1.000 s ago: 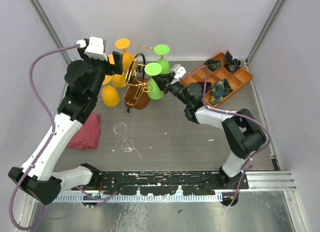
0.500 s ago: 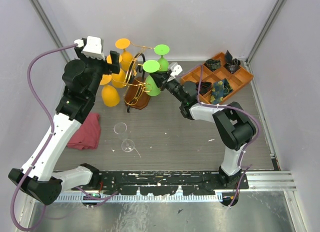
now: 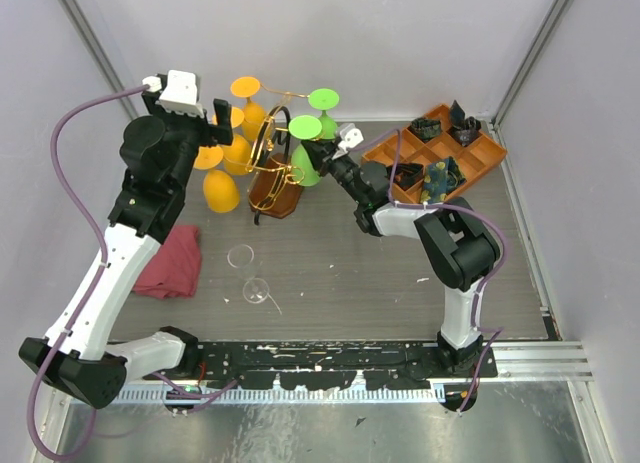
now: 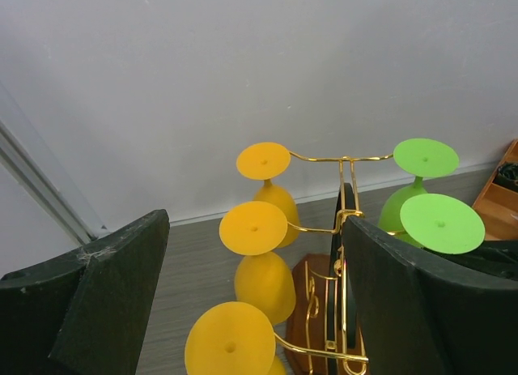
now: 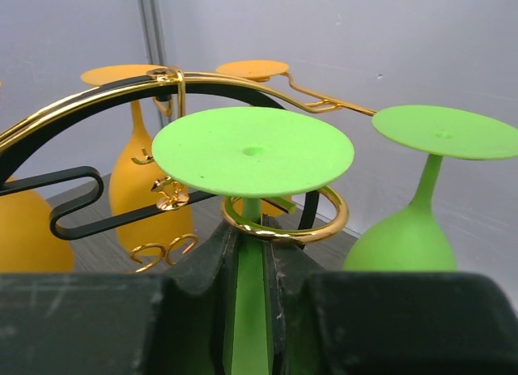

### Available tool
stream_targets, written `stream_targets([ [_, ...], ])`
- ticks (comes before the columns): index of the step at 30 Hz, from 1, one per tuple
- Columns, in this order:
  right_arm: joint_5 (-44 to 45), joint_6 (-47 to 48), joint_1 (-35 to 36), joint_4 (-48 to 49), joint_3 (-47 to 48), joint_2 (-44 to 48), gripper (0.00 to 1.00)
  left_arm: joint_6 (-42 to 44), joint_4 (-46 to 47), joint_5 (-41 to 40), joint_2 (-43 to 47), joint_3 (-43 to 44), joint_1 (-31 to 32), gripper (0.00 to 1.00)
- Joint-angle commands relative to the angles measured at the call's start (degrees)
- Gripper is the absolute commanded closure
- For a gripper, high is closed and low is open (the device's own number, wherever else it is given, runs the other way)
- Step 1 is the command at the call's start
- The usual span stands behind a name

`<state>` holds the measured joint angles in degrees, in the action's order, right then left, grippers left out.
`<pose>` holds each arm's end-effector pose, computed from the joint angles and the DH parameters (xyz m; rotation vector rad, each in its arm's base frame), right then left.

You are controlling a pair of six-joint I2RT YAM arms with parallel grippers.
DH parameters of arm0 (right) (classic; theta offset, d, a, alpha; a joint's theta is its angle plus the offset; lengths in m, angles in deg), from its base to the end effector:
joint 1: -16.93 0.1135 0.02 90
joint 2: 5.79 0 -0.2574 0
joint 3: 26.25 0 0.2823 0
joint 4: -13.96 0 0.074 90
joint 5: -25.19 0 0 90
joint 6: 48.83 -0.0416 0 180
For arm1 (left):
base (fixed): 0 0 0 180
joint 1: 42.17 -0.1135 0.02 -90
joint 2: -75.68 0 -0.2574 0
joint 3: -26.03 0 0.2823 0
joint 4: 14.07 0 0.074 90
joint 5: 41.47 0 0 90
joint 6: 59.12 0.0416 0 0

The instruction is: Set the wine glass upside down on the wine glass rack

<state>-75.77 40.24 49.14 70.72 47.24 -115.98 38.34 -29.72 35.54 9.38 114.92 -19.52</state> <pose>0.3707 0.2428 0.2258 -0.4978 1.1475 0.6192 0.2720 -0.1034 0.4715 0.1954 1.4398 -0.0524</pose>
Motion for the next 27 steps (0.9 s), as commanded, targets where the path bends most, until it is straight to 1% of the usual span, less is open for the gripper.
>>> stream_targets([
  [1,4.89,1.75,0.31,5.68,1.53,1.18,0.99,0.19,0.96,1.16,-0.31,0.69,-0.83,0.06],
  [5,7.61,3.5,0.31,5.79,-0.13,2.28,0.99,-0.7,1.0,1.56,-0.24,0.33,-1.12,0.06],
  [10,8.43,5.16,0.31,6.77,-2.54,3.82,0.99,-1.52,1.08,1.85,-0.32,0.16,-1.21,0.06],
  [23,8.03,6.34,0.29,7.34,-7.31,8.06,0.99,-2.35,0.58,2.0,0.82,-0.57,-1.35,0.06],
  [27,6.09,5.58,0.3,7.54,-8.44,8.85,0.99,-2.37,0.26,1.92,1.38,-1.11,-1.34,0.06],
])
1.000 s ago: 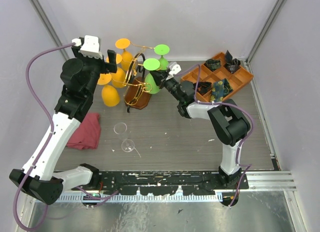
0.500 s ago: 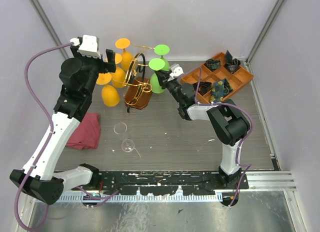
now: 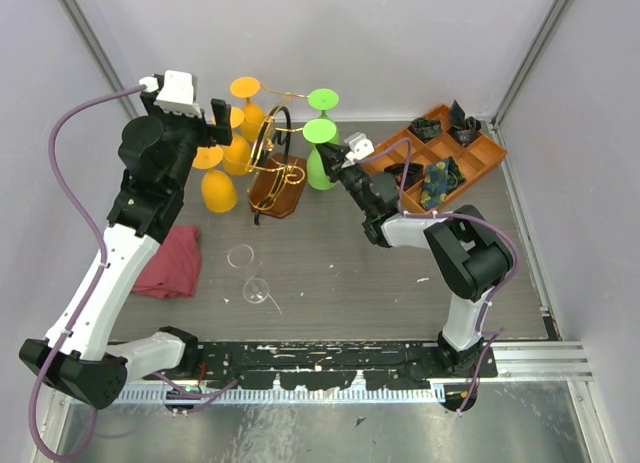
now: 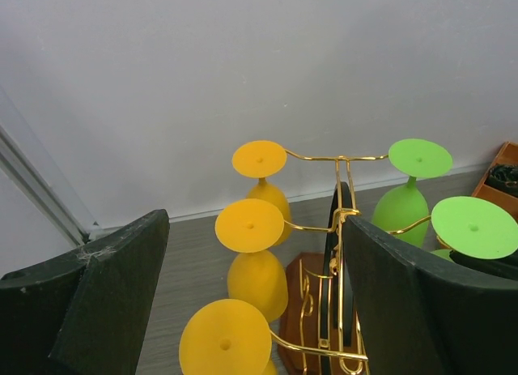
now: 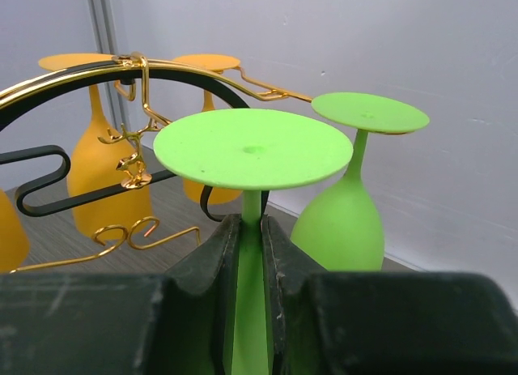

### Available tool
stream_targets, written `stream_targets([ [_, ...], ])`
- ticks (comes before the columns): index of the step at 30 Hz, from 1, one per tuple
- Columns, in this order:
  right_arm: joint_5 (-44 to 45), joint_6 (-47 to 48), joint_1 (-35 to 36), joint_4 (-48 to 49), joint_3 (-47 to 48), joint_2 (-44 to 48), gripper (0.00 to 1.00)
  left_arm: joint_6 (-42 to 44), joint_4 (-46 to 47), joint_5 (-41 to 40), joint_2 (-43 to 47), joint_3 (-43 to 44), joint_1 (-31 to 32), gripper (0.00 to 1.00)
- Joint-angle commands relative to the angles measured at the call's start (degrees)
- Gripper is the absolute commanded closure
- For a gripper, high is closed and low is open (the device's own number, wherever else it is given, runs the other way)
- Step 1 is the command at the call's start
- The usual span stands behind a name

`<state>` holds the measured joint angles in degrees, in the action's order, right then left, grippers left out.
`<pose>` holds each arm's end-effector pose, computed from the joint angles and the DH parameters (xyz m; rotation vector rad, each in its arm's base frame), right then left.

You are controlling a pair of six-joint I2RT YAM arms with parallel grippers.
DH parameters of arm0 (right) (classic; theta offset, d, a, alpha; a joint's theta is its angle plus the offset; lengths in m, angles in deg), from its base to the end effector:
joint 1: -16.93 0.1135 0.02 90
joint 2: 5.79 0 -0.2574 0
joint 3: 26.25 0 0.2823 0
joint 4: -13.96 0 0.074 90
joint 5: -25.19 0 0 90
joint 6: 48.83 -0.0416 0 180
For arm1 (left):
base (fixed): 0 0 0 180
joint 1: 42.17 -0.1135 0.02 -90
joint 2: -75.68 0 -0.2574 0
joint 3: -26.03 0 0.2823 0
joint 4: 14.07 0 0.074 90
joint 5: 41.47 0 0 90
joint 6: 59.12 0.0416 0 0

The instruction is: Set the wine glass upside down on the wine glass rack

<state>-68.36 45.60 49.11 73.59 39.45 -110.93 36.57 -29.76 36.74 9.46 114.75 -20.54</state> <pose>0.3487 0.2225 0.2225 -0.4384 1.1512 0.4600 0.2736 -0.0993 0.4707 0.1780 1.4440 -0.0780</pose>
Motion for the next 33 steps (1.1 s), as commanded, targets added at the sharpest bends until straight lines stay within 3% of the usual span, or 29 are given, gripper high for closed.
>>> stream_targets([
  [1,-1.9,0.08,0.32,4.73,-0.7,3.8,0.99,-0.64,0.22,0.72,1.49,-1.09,-0.31,0.06],
  [15,-4.7,-1.3,1.25,3.97,2.27,1.18,0.99,0.06,-6.19,3.14,4.6,-3.88,-0.35,0.05],
  [24,-4.53,-0.93,1.57,3.53,1.14,1.7,0.67,1.62,-13.19,2.43,8.08,-6.16,-0.35,0.04],
  [33,-3.79,0.92,1.56,0.65,-2.42,5.58,0.56,1.01,-22.32,1.55,11.15,-5.57,-0.31,0.04],
])
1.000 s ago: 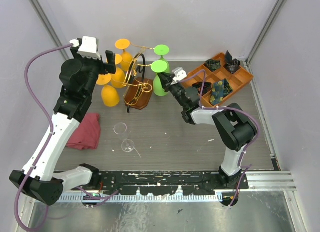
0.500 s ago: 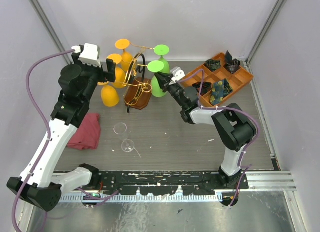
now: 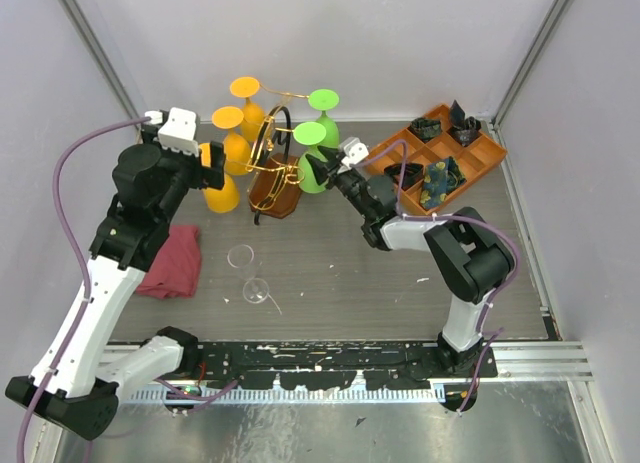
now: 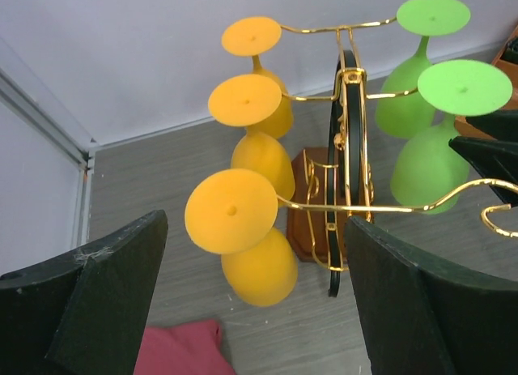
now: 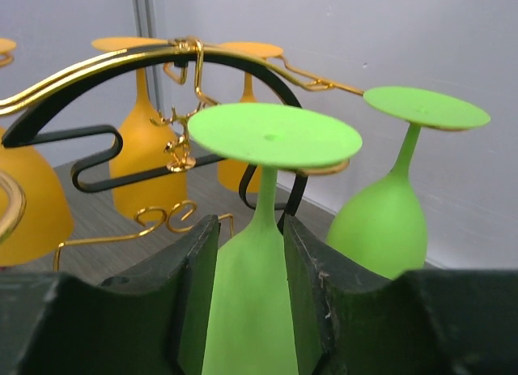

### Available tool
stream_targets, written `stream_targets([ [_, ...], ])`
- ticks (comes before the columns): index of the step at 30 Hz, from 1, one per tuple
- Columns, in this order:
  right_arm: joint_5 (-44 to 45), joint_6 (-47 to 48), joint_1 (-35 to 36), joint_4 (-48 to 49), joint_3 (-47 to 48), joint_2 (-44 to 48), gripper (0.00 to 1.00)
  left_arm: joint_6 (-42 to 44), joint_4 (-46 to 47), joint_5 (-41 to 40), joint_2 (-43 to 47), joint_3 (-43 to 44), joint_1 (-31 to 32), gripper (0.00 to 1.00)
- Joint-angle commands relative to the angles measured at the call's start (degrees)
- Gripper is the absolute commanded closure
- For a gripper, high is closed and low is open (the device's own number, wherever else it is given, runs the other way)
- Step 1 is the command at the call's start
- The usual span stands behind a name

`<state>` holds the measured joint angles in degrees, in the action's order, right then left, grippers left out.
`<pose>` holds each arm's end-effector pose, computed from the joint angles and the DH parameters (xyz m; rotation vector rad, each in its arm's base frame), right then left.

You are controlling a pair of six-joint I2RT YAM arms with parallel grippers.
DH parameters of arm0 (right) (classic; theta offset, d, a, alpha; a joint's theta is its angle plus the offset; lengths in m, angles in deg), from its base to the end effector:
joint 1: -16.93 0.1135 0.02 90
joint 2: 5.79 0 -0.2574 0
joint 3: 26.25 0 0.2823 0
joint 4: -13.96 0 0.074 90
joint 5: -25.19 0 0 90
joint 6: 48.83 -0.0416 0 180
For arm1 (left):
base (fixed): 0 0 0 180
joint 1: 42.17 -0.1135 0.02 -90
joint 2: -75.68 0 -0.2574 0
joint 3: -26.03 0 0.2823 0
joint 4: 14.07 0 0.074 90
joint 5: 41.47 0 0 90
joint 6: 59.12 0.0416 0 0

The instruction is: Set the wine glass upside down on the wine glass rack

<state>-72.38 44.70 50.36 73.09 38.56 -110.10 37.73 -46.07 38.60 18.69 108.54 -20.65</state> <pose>0.3391 0.2304 0.2221 -0.5048 1.1422 0.5344 0.2341 -0.0846 0.4380 0.2849 1.6581 -0.0467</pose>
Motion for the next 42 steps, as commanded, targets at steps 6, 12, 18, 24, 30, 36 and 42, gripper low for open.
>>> stream_targets([
  [6,1.41,2.24,0.32,-3.97,-5.95,11.36,0.55,-2.02,-17.31,2.91,2.6,2.35,-0.17,0.03],
  [12,2.49,0.36,0.3,-23.05,-4.38,20.89,0.53,-3.74,-28.54,10.53,1.13,4.37,-0.15,0.01],
  [18,3.83,-0.3,0.32,-40.15,0.58,28.27,0.52,-3.36,-36.61,19.06,-1.61,4.39,-0.15,0.02],
  [24,7.23,0.49,0.32,-48.1,1.39,34.25,0.52,-3.15,-40.88,21.99,-2.81,2.94,-0.16,0.06],
  [30,10.35,2.23,0.32,-51.5,1.6,37.5,0.51,-3.51,-42.48,24.18,-3.94,0.6,-0.03,0.11],
  [36,11.38,2.62,0.33,-52.1,1.69,38.3,0.51,-3.51,-42.85,24.08,-5.59,-1.56,0.51,0.21],
  [42,11.4,2.58,0.32,-52.13,1.94,38.42,0.52,-4.06,-41.38,24.48,-6.13,-2.75,1.5,0.34],
])
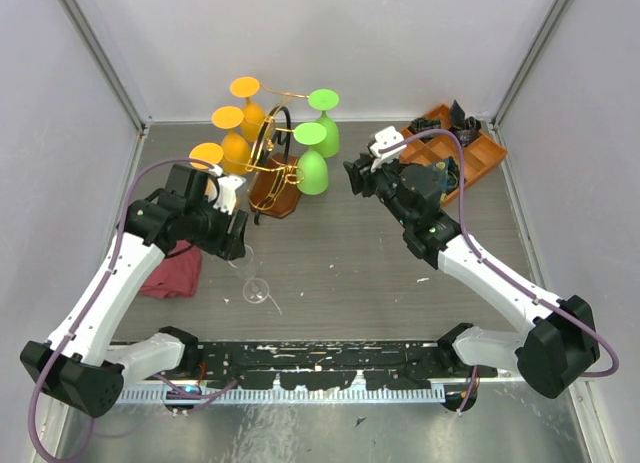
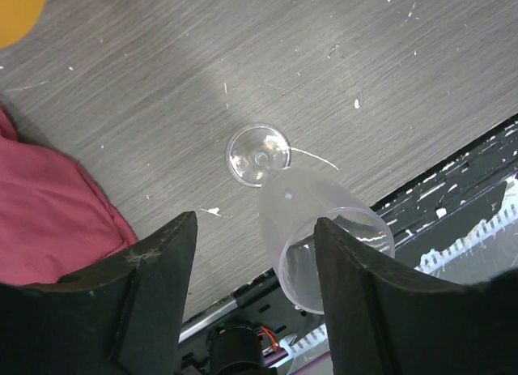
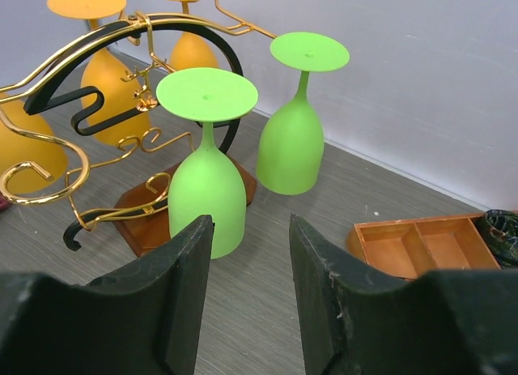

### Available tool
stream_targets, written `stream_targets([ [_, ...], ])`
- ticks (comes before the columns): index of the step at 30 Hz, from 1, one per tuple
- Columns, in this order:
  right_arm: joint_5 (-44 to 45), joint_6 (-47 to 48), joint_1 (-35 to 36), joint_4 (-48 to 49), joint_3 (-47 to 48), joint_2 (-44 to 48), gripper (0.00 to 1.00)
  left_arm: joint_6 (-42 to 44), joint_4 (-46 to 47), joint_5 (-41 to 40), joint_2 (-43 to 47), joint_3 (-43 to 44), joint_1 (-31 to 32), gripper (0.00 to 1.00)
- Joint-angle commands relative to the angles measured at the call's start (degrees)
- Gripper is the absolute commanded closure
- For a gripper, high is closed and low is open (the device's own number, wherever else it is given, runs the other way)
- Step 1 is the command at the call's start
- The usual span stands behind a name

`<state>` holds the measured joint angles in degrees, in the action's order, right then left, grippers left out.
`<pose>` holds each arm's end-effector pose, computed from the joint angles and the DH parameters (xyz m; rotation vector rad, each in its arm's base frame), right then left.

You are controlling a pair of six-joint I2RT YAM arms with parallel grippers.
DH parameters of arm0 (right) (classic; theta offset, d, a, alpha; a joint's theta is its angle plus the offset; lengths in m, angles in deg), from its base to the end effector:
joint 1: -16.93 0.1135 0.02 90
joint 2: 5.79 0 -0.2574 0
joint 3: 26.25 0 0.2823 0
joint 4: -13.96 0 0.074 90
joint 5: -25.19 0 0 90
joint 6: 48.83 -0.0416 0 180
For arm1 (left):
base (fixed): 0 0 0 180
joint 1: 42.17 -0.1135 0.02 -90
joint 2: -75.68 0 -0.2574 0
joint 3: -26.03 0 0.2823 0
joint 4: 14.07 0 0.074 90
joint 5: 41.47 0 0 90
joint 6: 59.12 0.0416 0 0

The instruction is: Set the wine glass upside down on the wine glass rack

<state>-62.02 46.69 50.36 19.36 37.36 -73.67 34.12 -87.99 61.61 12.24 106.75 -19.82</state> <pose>0.2683 0.1747 0.3332 -0.4839 1.4846 0.3470 0.2160 -0.0990 0.3319 0.6562 2.4903 -0.4190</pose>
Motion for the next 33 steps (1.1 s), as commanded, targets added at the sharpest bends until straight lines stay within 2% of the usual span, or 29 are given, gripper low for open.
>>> stream_targets([
  [1,1.12,0.6,0.32,1.54,3.1,2.04,0.52,-0.44,0.66,1.37,0.33,-1.14,0.78,0.37],
  [12,2.4,0.55,0.3,0.65,3.44,2.95,0.52,-0.52,0.66,1.8,-0.91,-1.1,2.23,0.76],
  [16,3.6,0.55,0.32,-0.49,3.83,3.58,0.52,-0.52,0.41,3.59,-1.51,-0.39,2.35,0.97],
  [17,4.16,0.44,0.32,-0.79,3.86,3.81,0.52,-0.56,0.39,4.24,-1.59,0.09,2.35,1.0],
  [20,7.68,-0.97,0.32,-2.83,5.05,4.37,0.54,-1.06,1.15,6.78,-1.37,1.79,2.35,1.0],
  [27,26.68,-7.69,0.16,-15.76,11.85,4.84,0.55,-5.25,9.7,20.99,1.44,6.59,2.35,1.0],
  [33,29.97,-12.82,-1.0,-20.3,13.67,10.49,0.44,-9.59,20.71,27.58,3.31,12.11,2.35,1.0],
])
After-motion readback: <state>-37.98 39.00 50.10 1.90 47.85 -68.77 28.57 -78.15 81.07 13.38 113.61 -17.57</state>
